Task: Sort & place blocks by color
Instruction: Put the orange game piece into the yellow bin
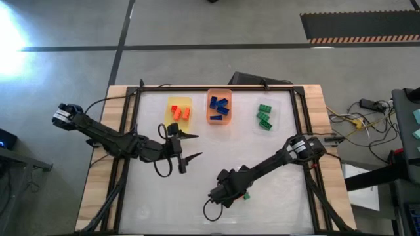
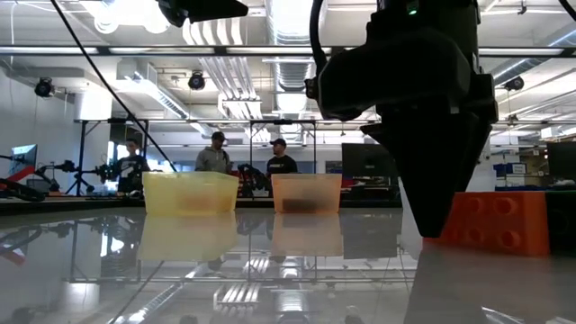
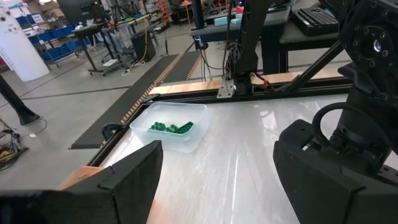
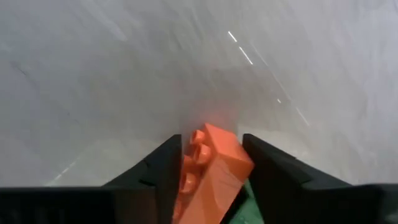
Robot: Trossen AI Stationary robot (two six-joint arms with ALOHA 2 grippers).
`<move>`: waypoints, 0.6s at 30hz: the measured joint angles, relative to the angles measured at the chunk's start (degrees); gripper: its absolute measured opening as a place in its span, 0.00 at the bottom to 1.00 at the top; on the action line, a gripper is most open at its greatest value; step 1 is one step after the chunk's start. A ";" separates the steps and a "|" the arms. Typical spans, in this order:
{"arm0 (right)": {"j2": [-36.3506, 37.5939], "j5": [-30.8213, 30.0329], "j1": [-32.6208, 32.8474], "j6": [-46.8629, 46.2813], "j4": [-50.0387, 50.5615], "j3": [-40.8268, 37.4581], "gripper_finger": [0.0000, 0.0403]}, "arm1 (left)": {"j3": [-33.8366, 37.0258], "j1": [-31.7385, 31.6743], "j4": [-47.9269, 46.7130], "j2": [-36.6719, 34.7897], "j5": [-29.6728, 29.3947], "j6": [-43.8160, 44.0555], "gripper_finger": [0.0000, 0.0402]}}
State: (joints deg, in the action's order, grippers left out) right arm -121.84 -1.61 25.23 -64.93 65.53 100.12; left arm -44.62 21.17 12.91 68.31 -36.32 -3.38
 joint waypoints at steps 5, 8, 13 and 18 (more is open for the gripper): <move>0.02 -0.07 0.00 0.19 -0.30 0.00 0.26 | 0.00 0.00 -0.01 0.00 0.00 0.00 0.72; 0.07 -0.09 0.00 0.22 -0.52 0.00 0.22 | 0.00 0.00 0.00 0.00 0.02 0.00 0.72; 0.22 -0.10 0.00 0.58 -1.34 0.53 0.23 | 0.00 -0.02 -0.01 0.00 0.02 0.01 0.72; 0.92 -2.63 0.00 4.95 -1.42 3.07 0.25 | 0.00 0.17 -0.40 0.00 0.24 0.34 0.72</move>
State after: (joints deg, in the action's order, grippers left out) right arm -120.93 -4.24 25.23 -59.97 64.11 103.18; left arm -44.62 21.33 12.51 68.32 -36.07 -3.04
